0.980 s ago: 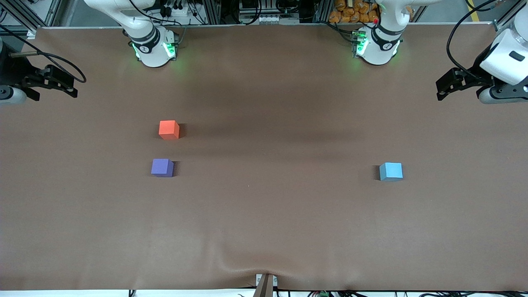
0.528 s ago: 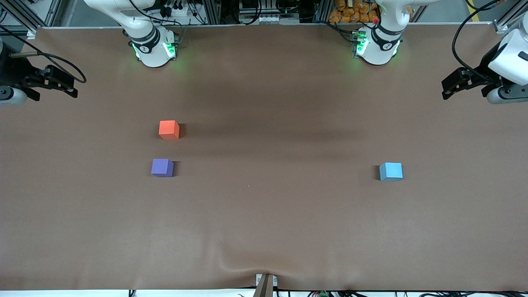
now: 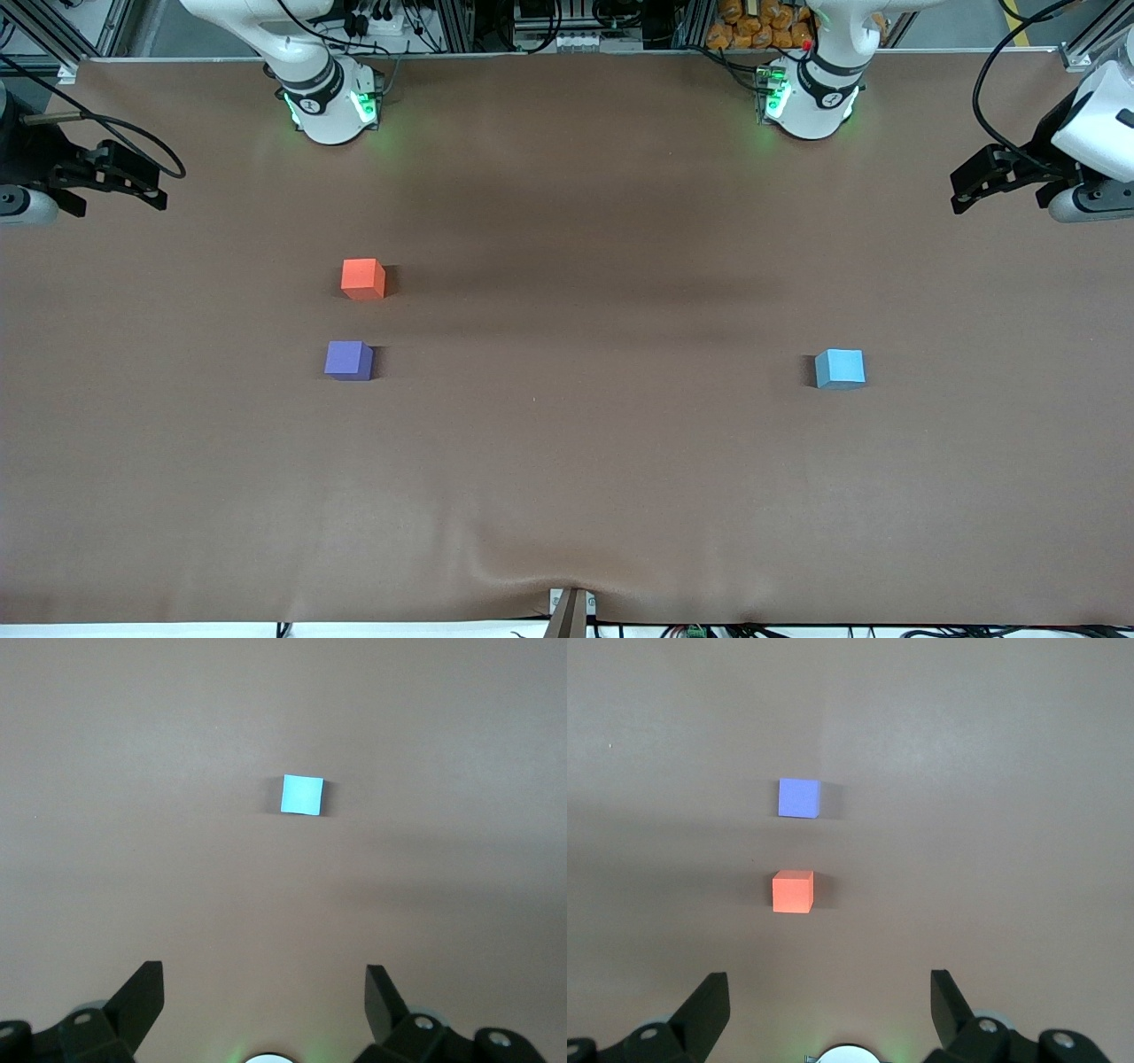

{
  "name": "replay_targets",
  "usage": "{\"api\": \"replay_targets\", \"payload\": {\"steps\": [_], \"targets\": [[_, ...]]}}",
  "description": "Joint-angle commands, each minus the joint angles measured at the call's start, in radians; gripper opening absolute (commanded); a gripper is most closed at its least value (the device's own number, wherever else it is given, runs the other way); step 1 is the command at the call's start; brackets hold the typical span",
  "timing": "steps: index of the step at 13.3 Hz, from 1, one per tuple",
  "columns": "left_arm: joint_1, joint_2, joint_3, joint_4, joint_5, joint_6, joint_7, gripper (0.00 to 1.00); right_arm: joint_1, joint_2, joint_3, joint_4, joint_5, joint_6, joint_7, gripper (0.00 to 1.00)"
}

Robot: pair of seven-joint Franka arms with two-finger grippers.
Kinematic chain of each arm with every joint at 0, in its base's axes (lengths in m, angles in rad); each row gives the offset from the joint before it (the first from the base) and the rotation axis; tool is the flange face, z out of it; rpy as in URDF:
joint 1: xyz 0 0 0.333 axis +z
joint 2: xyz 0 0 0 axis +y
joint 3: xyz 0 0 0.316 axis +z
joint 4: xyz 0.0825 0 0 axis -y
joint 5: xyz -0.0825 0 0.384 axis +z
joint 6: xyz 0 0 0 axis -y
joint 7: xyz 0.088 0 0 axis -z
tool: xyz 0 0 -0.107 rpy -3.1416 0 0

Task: Place blue block between orange and purple blocks

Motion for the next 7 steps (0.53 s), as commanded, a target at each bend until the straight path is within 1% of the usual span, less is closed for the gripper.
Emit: {"api": "replay_targets", "payload": {"steps": [1, 7], "targets": [[0.015, 0.008, -0.004, 0.028, -0.022, -0.022, 0.021, 1.00, -0.013, -0.001, 0.004, 0.004, 0.014, -0.007, 0.002, 1.00], [0.024, 0.006, -0.004, 0.029, -0.029, -0.020, 0.020, 1.00, -0.011, -0.001, 0.004, 0.004, 0.014, -0.007, 0.002, 1.00]]}}
